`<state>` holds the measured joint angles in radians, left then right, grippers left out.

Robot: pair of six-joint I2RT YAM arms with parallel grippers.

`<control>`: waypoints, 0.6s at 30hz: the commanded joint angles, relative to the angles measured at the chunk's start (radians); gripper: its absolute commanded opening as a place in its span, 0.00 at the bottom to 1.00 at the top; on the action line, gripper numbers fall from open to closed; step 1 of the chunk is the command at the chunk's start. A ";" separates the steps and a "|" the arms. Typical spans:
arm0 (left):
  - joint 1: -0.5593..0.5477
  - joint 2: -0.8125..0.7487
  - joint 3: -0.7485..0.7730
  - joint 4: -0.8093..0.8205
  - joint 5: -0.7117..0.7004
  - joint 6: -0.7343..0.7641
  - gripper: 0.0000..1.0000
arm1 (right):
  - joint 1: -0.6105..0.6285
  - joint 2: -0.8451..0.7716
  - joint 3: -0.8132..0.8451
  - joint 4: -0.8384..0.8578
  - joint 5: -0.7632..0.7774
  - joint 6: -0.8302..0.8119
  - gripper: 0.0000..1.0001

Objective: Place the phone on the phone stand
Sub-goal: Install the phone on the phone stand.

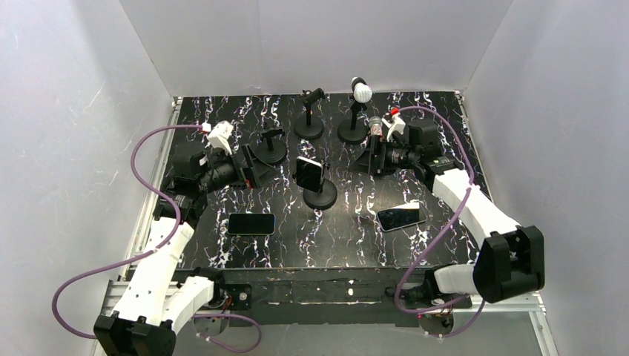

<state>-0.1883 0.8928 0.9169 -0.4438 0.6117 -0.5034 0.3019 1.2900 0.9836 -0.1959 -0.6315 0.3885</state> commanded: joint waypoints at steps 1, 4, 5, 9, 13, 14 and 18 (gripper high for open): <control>0.016 -0.003 0.038 -0.030 0.049 0.064 0.99 | -0.004 0.080 0.000 -0.006 -0.005 0.064 0.87; 0.018 0.003 0.063 -0.055 0.025 0.098 0.99 | -0.004 0.144 0.000 -0.008 -0.027 0.090 0.87; 0.018 0.002 0.067 -0.060 0.010 0.109 0.99 | -0.003 0.169 0.000 -0.010 -0.032 0.093 0.87; 0.018 0.004 0.083 -0.091 -0.063 0.163 0.99 | 0.001 0.270 0.023 -0.053 -0.033 0.106 0.83; 0.018 -0.010 0.079 -0.116 -0.126 0.245 0.99 | 0.016 0.345 0.051 -0.108 -0.009 0.097 0.80; 0.018 -0.017 0.071 -0.116 -0.136 0.261 0.99 | 0.020 0.360 0.055 -0.111 -0.007 0.098 0.80; 0.018 -0.055 0.015 -0.084 -0.162 0.312 0.99 | 0.039 0.424 0.082 -0.121 0.013 0.109 0.73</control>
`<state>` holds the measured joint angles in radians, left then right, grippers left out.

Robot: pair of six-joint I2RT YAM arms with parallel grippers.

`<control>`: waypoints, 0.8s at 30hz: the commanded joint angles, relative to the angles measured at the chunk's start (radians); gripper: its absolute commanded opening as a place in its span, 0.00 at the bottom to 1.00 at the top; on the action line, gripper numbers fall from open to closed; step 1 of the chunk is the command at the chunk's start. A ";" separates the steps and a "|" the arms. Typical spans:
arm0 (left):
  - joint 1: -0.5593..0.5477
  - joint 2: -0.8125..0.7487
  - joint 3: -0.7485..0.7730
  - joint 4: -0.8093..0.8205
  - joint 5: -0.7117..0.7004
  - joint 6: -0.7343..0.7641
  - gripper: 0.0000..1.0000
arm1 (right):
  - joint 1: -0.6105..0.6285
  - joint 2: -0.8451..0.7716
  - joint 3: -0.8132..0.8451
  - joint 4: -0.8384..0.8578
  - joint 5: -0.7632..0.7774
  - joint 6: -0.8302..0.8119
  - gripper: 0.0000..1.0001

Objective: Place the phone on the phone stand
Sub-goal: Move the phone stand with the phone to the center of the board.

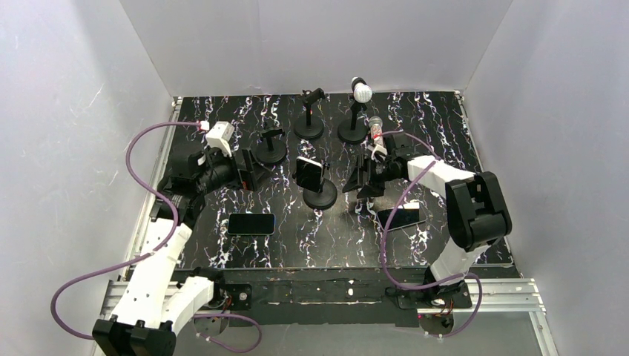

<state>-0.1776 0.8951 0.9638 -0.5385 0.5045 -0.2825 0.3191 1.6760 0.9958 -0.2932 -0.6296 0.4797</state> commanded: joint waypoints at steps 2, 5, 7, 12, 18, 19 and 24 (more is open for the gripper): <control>0.007 -0.082 -0.075 0.046 -0.063 0.100 0.99 | 0.037 0.062 0.078 -0.012 0.030 0.032 0.72; 0.008 -0.104 -0.122 0.068 -0.059 0.113 0.99 | 0.059 0.094 0.096 -0.012 0.069 0.049 0.69; 0.007 -0.108 -0.148 0.088 -0.047 0.121 0.99 | 0.071 0.116 0.107 -0.006 0.087 0.060 0.69; 0.007 -0.108 -0.158 0.084 -0.050 0.127 0.99 | 0.097 0.187 0.157 -0.009 0.117 0.078 0.65; 0.007 -0.142 -0.177 0.077 -0.063 0.125 0.99 | 0.129 0.250 0.191 -0.010 0.103 0.095 0.57; 0.008 -0.148 -0.179 0.077 -0.063 0.124 0.99 | 0.133 0.256 0.192 -0.009 0.099 0.099 0.56; 0.007 -0.154 -0.178 0.078 -0.068 0.130 0.99 | 0.153 0.274 0.185 0.021 0.091 0.116 0.52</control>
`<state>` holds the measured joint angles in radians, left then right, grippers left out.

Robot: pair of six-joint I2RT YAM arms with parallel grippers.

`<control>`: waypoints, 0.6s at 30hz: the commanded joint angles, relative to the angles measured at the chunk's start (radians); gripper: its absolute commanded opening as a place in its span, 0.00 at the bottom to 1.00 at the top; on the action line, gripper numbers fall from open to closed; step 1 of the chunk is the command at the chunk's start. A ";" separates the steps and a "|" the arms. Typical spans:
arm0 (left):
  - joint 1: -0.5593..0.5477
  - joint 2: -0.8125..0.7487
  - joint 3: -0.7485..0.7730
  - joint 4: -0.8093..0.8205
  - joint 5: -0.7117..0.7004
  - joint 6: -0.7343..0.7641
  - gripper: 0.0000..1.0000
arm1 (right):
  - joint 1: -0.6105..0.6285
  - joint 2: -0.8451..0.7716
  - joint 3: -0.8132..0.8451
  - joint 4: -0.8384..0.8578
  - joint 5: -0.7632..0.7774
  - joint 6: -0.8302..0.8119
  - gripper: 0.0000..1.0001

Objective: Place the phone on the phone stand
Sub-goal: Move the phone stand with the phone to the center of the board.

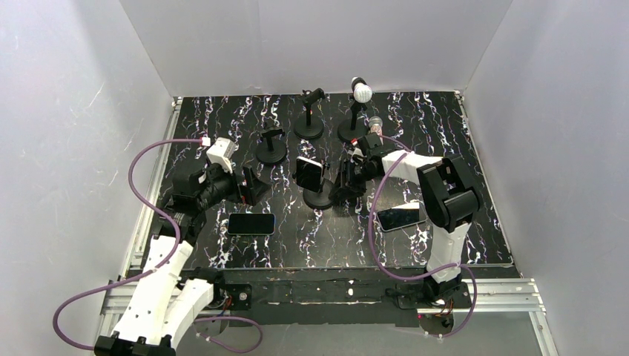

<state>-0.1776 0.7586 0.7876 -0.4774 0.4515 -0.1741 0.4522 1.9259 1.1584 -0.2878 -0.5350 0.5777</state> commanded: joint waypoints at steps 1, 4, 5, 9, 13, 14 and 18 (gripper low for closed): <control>0.007 -0.020 -0.001 0.017 -0.015 0.022 0.99 | 0.022 0.026 0.023 0.020 -0.002 0.019 0.51; 0.007 -0.025 -0.002 0.018 -0.006 0.022 0.99 | 0.025 0.033 0.022 0.039 -0.003 0.032 0.49; 0.007 -0.026 -0.004 0.020 -0.005 0.022 0.99 | 0.027 0.037 0.025 0.042 -0.003 0.036 0.49; 0.007 -0.031 -0.007 0.037 0.029 0.022 0.99 | 0.035 0.054 0.046 0.045 -0.009 0.038 0.48; 0.007 -0.032 -0.014 0.071 0.102 0.022 0.99 | 0.043 0.077 0.075 0.040 -0.023 0.038 0.45; 0.007 -0.032 -0.015 0.074 0.112 0.022 0.99 | 0.045 0.082 0.081 0.039 -0.022 0.037 0.45; 0.007 -0.041 -0.019 0.077 0.114 0.030 0.99 | 0.055 0.109 0.112 0.036 -0.029 0.035 0.45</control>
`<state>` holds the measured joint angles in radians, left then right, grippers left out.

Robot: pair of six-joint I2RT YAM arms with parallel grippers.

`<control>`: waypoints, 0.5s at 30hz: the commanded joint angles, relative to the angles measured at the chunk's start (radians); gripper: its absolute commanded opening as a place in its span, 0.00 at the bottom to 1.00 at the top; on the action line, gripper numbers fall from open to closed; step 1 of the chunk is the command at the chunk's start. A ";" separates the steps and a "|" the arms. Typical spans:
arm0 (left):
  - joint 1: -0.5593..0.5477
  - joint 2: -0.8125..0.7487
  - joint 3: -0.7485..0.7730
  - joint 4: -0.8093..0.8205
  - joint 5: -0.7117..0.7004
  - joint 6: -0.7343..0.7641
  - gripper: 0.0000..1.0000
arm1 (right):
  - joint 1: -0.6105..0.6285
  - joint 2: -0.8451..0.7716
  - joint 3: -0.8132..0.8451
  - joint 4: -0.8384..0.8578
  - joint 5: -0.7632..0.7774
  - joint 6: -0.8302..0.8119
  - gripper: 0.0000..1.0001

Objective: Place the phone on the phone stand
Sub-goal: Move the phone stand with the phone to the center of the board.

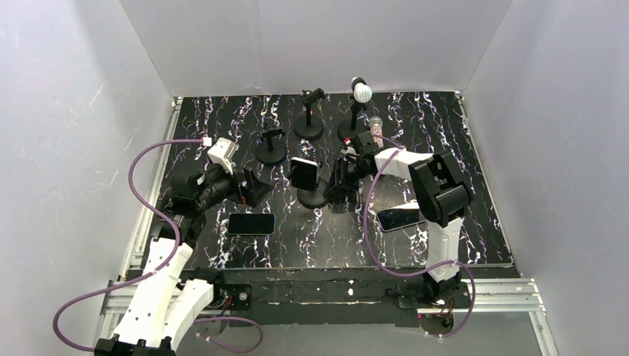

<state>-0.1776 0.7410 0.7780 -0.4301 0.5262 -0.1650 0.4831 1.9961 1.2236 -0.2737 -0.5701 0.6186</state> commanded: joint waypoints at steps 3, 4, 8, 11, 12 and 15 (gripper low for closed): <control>0.007 -0.031 -0.013 0.029 0.038 0.023 0.99 | 0.035 0.054 0.068 0.021 -0.003 -0.002 0.45; 0.007 -0.033 -0.013 0.028 0.037 0.024 0.99 | 0.041 0.058 0.075 0.021 -0.005 0.000 0.45; 0.007 -0.044 -0.013 0.030 0.027 0.028 0.99 | 0.058 0.073 0.103 0.016 -0.016 0.011 0.45; 0.007 -0.050 -0.015 0.029 0.022 0.028 0.99 | 0.073 0.086 0.125 0.008 -0.024 0.013 0.45; 0.007 -0.050 -0.014 0.029 0.021 0.030 0.99 | 0.079 0.087 0.131 0.006 -0.025 0.015 0.45; 0.007 -0.054 -0.013 0.028 0.018 0.030 0.99 | 0.094 0.094 0.142 0.004 -0.025 0.015 0.45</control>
<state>-0.1776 0.7044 0.7742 -0.4171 0.5423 -0.1505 0.5419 2.0678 1.3254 -0.2733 -0.5835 0.6292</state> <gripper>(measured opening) 0.992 0.448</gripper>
